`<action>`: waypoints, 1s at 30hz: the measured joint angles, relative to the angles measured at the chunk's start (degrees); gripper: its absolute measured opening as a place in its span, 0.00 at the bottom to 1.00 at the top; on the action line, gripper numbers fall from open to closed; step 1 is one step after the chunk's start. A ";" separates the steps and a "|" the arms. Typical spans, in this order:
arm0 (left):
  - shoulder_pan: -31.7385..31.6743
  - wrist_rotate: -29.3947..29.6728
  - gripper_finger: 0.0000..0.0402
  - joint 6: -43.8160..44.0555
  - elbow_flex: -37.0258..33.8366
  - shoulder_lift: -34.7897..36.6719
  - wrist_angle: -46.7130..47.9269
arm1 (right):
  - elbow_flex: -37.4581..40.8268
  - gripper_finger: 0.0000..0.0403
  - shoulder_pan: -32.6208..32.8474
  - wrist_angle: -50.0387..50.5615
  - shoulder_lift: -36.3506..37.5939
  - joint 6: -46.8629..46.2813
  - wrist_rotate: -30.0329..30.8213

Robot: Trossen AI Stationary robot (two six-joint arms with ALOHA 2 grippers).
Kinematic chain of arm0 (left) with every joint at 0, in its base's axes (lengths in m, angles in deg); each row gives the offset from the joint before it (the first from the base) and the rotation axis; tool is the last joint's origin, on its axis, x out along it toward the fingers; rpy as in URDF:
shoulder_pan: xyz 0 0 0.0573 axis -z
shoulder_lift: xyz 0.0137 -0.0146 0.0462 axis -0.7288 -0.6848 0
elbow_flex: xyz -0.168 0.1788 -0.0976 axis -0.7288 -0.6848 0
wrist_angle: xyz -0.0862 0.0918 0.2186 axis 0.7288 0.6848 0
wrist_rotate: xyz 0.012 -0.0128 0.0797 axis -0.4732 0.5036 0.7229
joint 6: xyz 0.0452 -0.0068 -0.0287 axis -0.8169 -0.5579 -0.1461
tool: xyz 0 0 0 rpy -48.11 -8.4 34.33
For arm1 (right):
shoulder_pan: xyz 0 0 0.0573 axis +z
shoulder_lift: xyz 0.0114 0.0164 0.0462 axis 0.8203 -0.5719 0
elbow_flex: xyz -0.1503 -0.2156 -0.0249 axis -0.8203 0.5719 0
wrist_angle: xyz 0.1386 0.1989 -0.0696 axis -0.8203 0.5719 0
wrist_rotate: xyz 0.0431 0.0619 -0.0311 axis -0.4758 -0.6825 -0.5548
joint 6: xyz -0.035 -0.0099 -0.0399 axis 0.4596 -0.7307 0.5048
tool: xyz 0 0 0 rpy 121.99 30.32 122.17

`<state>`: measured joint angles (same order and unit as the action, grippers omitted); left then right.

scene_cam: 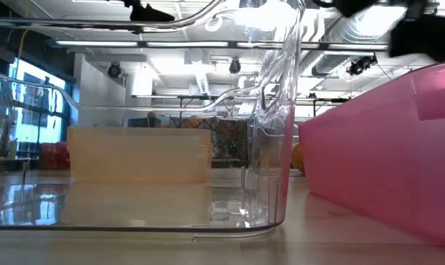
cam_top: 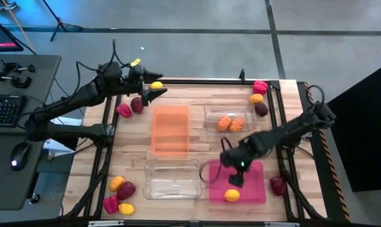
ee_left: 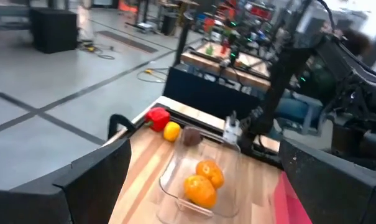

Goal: Sort produce into baskets
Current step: Put the top right lemon into the pink bin

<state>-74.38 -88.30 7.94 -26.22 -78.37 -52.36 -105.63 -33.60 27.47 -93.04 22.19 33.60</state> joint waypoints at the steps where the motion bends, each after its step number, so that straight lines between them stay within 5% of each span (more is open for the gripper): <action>1: 0.00 0.89 0.99 1.12 0.00 -0.03 -0.28 | -0.76 0.81 -1.84 0.91 0.84 1.71 2.10; 8: -0.02 2.56 0.99 3.45 0.00 -2.47 -0.95 | -4.82 0.81 -17.93 12.46 11.49 8.70 31.46; 11: 0.00 2.54 0.99 5.10 0.02 -3.98 -0.94 | -2.29 0.81 -28.38 14.10 17.57 7.34 38.56; 20: 0.04 2.51 0.99 8.38 0.02 -9.12 -1.73 | 12.69 0.81 -65.84 -0.33 22.82 -3.48 33.84; 30: 2.60 2.02 0.99 11.75 0.04 -9.72 1.05 | 25.76 0.81 -80.08 -11.94 16.31 -16.88 24.79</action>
<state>-71.78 -86.28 19.69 -26.18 -88.09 -51.31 -79.86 -113.68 15.53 -76.73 5.32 58.38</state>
